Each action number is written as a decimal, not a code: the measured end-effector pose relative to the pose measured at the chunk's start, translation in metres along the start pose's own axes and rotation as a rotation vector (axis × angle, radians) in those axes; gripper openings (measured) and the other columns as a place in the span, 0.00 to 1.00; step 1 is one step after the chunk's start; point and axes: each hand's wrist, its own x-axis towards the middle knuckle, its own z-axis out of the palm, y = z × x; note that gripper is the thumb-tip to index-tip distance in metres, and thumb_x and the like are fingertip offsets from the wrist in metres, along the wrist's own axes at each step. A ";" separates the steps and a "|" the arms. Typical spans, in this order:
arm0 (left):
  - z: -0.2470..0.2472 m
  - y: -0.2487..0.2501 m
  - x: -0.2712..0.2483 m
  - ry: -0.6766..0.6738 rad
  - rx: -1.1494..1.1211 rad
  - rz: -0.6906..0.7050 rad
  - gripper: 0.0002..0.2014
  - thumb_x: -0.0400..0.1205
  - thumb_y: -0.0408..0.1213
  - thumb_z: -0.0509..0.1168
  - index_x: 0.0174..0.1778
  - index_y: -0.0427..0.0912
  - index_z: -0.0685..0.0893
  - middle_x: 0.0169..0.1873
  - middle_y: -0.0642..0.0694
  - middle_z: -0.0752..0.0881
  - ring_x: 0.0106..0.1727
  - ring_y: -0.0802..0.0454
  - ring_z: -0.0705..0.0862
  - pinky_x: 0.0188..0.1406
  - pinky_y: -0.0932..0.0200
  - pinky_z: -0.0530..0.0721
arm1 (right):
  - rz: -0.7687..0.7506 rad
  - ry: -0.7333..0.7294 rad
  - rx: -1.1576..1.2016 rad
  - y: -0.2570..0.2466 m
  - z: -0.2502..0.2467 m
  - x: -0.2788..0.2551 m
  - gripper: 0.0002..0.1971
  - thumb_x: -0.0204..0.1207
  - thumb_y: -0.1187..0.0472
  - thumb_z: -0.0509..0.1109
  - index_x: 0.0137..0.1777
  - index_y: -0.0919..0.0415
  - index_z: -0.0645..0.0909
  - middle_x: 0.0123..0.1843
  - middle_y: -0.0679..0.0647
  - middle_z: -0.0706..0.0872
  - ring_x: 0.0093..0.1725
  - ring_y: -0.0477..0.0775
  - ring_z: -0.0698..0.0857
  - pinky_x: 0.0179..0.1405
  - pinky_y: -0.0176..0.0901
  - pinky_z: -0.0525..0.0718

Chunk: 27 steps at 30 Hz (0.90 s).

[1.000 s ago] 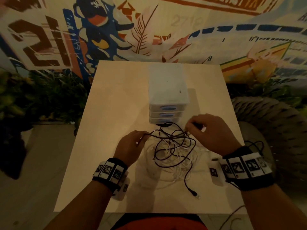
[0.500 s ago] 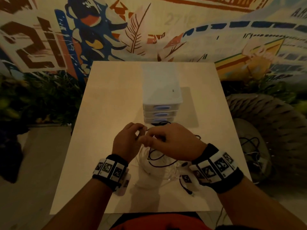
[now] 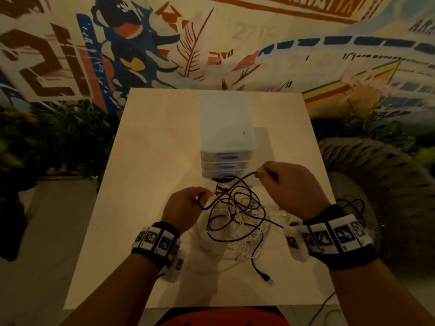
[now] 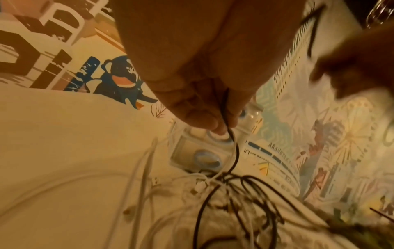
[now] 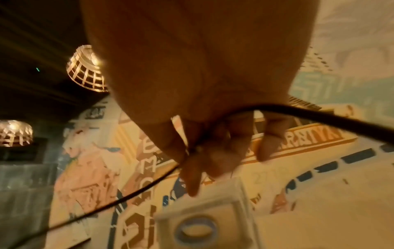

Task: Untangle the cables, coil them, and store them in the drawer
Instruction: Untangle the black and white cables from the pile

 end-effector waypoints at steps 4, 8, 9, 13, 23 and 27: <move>-0.022 0.022 0.001 0.109 -0.064 0.056 0.04 0.82 0.44 0.74 0.44 0.60 0.91 0.40 0.61 0.90 0.34 0.60 0.84 0.36 0.78 0.73 | 0.213 -0.167 -0.040 0.023 0.024 -0.002 0.14 0.87 0.52 0.56 0.55 0.49 0.84 0.44 0.51 0.88 0.46 0.58 0.86 0.48 0.54 0.84; -0.031 0.038 0.001 0.204 -0.096 0.072 0.06 0.78 0.42 0.76 0.42 0.60 0.92 0.36 0.62 0.90 0.30 0.60 0.83 0.32 0.74 0.75 | 0.136 -0.063 0.035 0.014 0.041 -0.001 0.17 0.83 0.57 0.58 0.65 0.51 0.85 0.59 0.54 0.88 0.59 0.60 0.84 0.60 0.53 0.80; -0.032 0.041 0.002 0.219 -0.092 0.079 0.04 0.78 0.43 0.77 0.42 0.59 0.93 0.36 0.61 0.90 0.30 0.60 0.83 0.32 0.74 0.75 | 0.057 -0.001 0.134 0.003 0.041 -0.001 0.18 0.83 0.54 0.58 0.65 0.53 0.85 0.60 0.53 0.88 0.59 0.57 0.84 0.62 0.49 0.78; -0.034 0.044 0.008 0.239 -0.041 0.199 0.01 0.77 0.45 0.78 0.42 0.55 0.93 0.36 0.60 0.91 0.32 0.71 0.82 0.33 0.78 0.73 | -0.225 0.007 0.204 -0.048 0.028 0.004 0.16 0.79 0.42 0.61 0.56 0.42 0.87 0.50 0.39 0.88 0.54 0.44 0.83 0.63 0.48 0.74; -0.014 0.012 0.004 0.078 -0.093 0.028 0.05 0.82 0.51 0.70 0.45 0.57 0.88 0.38 0.55 0.88 0.33 0.60 0.83 0.35 0.68 0.77 | -0.422 -0.002 0.575 -0.062 0.006 0.012 0.04 0.75 0.58 0.75 0.40 0.53 0.90 0.30 0.39 0.79 0.31 0.40 0.78 0.34 0.29 0.70; -0.007 0.008 -0.004 -0.152 -0.004 -0.115 0.22 0.88 0.58 0.56 0.38 0.54 0.90 0.35 0.55 0.90 0.33 0.61 0.85 0.44 0.52 0.86 | -0.226 0.119 0.522 -0.042 -0.002 0.024 0.06 0.77 0.53 0.68 0.39 0.43 0.83 0.30 0.42 0.78 0.33 0.41 0.78 0.32 0.30 0.69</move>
